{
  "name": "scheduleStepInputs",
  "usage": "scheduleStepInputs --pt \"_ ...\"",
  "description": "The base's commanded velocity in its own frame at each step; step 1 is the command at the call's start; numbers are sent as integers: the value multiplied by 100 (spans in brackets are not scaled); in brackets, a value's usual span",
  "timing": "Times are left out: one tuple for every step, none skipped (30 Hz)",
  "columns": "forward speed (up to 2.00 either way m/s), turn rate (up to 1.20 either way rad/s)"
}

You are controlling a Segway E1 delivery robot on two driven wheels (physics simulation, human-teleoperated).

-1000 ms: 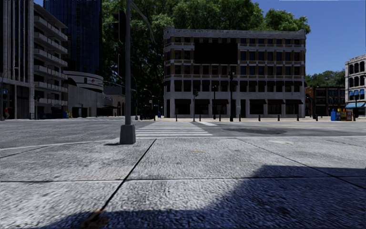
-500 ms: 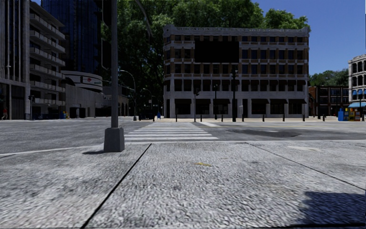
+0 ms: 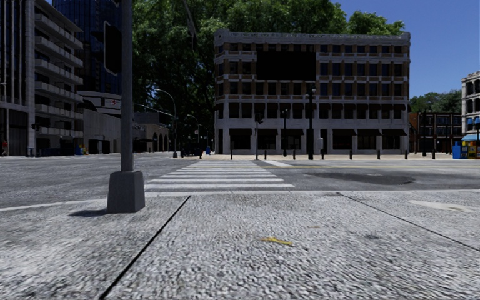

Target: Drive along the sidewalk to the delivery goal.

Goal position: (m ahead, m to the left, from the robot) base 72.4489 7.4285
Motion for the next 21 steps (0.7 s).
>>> scheduleStepInputs --pt "155 14" --pt "155 14" --pt "155 14" --pt "155 14" --pt "155 14" --pt "155 13" --pt "155 13" --pt "155 13" --pt "155 13" --pt "155 13" --pt "155 13" --pt "155 13" --pt "155 13" --pt "155 13" --pt "155 15" --pt "155 17" --pt "155 20" --pt "155 20" --pt "155 21" --pt "155 22" --pt "155 23"
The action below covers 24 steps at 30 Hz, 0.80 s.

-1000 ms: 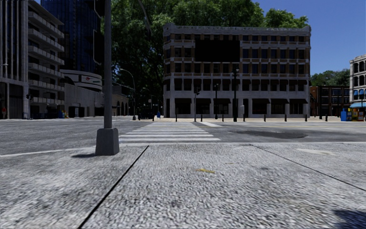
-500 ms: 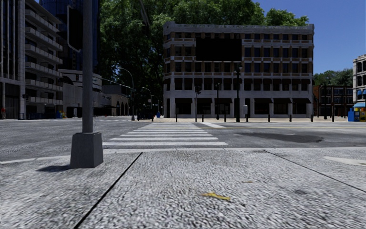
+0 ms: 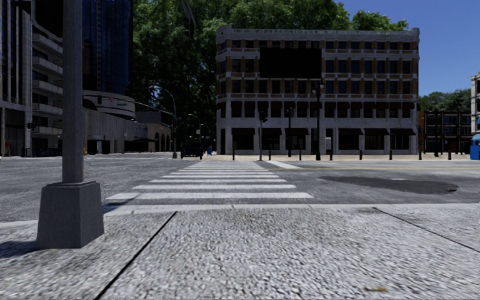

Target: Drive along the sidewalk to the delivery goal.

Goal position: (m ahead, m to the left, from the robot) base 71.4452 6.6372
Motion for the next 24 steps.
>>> scheduleStepInputs --pt "155 23" --pt "155 23" --pt "155 23" --pt "155 23" --pt "155 23" --pt "155 23" --pt "155 23" --pt "155 23" --pt "155 23" --pt "155 23" --pt "155 23" --pt "155 23" --pt "155 23" --pt "155 23" --pt "155 23" --pt "155 23" --pt "155 23" --pt "155 23" --pt "155 23" --pt "155 23" --pt "155 23" --pt "155 23" --pt "155 23" --pt "155 23"
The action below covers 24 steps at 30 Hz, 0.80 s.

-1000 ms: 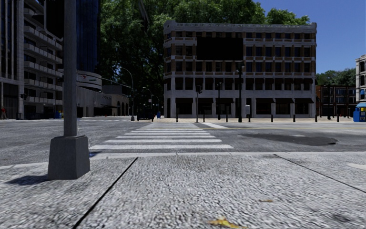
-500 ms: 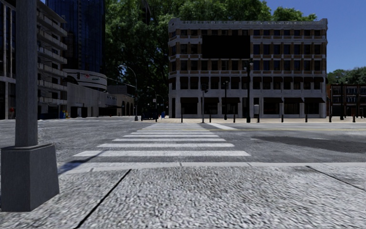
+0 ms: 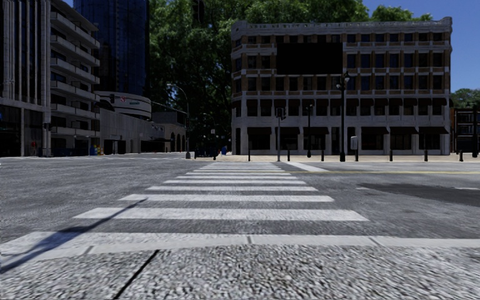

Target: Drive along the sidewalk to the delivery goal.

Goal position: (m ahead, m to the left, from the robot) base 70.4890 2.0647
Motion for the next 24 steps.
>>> scheduleStepInputs --pt "155 23" --pt "155 23" --pt "155 23" --pt "155 23" --pt "155 23" --pt "155 21" --pt "155 18" --pt "155 17" --pt "155 17" --pt "155 17" --pt "155 17" --pt "155 17" --pt "155 17" --pt "155 17" --pt "155 17" --pt "155 17" --pt "155 17" --pt "155 17" --pt "155 17" --pt "155 17" --pt "155 17" --pt "155 17" --pt "155 17" --pt "155 17"
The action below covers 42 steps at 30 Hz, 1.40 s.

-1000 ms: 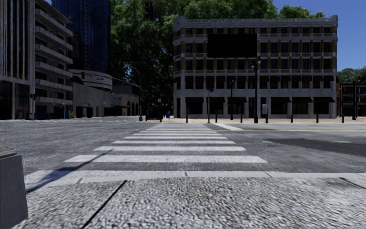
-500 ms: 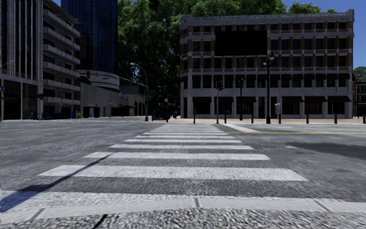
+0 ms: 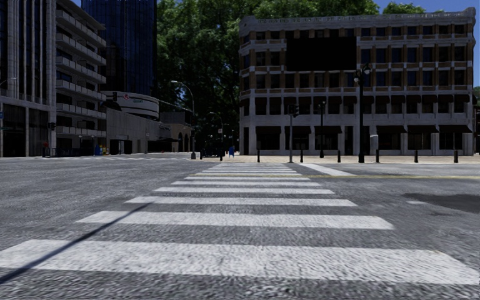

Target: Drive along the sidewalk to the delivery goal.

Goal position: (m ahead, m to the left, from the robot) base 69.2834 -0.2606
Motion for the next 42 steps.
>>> scheduleStepInputs --pt "155 17" --pt "155 17" --pt "155 17" --pt "155 17" --pt "154 17" --pt "154 17" --pt "154 17" --pt "154 17" --pt "154 17" --pt "154 17" --pt "154 17" --pt "154 17" --pt "154 17" --pt "154 17" --pt "154 17" --pt "154 17" --pt "154 17" --pt "154 17" --pt "154 17" --pt "154 17" --pt "154 17" --pt "154 17" --pt "154 17" --pt "154 17" --pt "154 17" --pt "154 17" --pt "154 17" --pt "154 17" --pt "154 17" --pt "154 17" --pt "154 17" --pt "154 16" --pt "154 16" --pt "154 11" --pt "159 0" --pt "159 0" --pt "159 0" --pt "159 0" --pt "160 0" --pt "162 0" --pt "162 0" --pt "165 0"
